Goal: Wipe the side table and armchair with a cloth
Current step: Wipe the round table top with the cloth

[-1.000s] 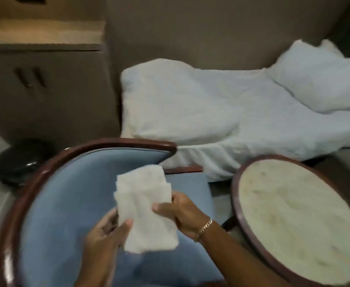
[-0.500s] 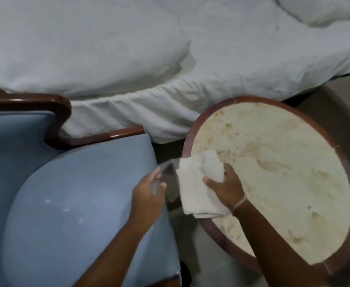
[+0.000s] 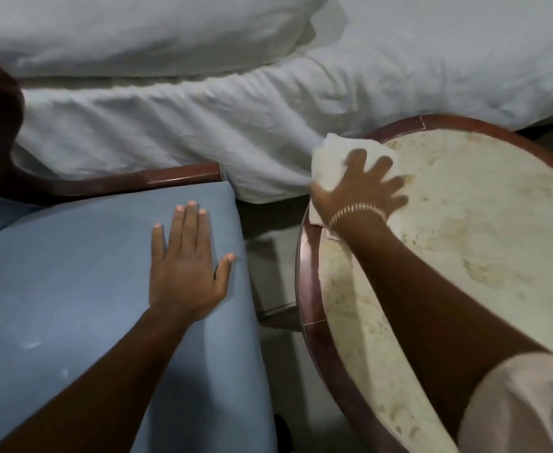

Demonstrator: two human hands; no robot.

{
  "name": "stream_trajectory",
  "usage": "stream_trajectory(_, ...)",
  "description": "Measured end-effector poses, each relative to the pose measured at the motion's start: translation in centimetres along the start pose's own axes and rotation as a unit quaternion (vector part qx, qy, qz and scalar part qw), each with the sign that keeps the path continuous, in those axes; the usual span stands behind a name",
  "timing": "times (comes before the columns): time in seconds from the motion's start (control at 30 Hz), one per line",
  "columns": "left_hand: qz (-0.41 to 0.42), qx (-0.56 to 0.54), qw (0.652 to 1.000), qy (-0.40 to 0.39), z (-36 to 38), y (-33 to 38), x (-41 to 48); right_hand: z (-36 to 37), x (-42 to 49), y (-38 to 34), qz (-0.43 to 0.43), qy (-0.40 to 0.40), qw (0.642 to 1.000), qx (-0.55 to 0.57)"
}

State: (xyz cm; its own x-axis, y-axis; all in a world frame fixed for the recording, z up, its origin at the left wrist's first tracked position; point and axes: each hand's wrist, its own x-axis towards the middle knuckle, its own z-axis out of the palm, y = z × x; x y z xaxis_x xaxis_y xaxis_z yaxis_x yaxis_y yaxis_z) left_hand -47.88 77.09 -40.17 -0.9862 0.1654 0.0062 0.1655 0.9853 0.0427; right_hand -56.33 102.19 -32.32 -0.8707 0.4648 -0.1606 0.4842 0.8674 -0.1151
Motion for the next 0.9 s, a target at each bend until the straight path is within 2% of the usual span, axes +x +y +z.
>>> stream_trajectory(0.07,-0.001,0.003,1.000,0.002,-0.1,0.0,-0.2,-0.1,-0.8,0.1,-0.018,0.006,0.999,-0.034)
stream_trajectory(0.17,-0.005,-0.006,1.000,0.011,0.0,0.0,-0.4,0.7,-9.3,3.0,-0.076,0.014,0.996,-0.048)
stream_trajectory(0.27,-0.008,-0.004,0.999,0.036,0.6,0.2,-0.4,1.7,-16.3,5.3,-0.119,-0.032,0.992,-0.025)
stream_trajectory(0.3,-0.009,0.003,0.999,0.046,0.9,0.2,-0.4,2.1,-15.1,5.4,-0.127,-0.041,0.991,-0.020)
stream_trajectory(0.4,0.004,0.024,0.998,0.062,1.9,-0.2,-0.4,2.2,-5.0,2.5,-0.086,0.014,0.996,-0.026)
stream_trajectory(0.5,-0.004,0.022,0.997,0.076,2.5,-0.3,-0.5,0.8,7.0,-0.8,-0.043,-0.020,0.999,0.007)
stream_trajectory(0.57,-0.009,0.021,0.996,0.081,2.2,0.1,-0.2,0.7,7.6,-1.0,-0.074,-0.023,0.997,-0.017)
stream_trajectory(0.63,-0.014,0.019,0.997,0.067,1.4,0.3,-0.1,1.9,-0.2,-0.2,-0.133,-0.005,0.988,-0.083)
stream_trajectory(0.77,-0.013,0.004,0.999,0.051,1.4,0.2,-0.6,4.0,-20.8,7.7,-0.294,-0.006,0.954,-0.056)
stream_trajectory(0.83,-0.015,0.002,0.999,0.052,1.8,0.0,-0.5,3.3,-22.4,14.5,-0.333,0.000,0.941,-0.065)
stream_trajectory(0.9,-0.014,0.003,0.999,0.048,1.8,-0.1,-0.4,1.8,-19.1,20.0,-0.280,0.001,0.958,-0.064)
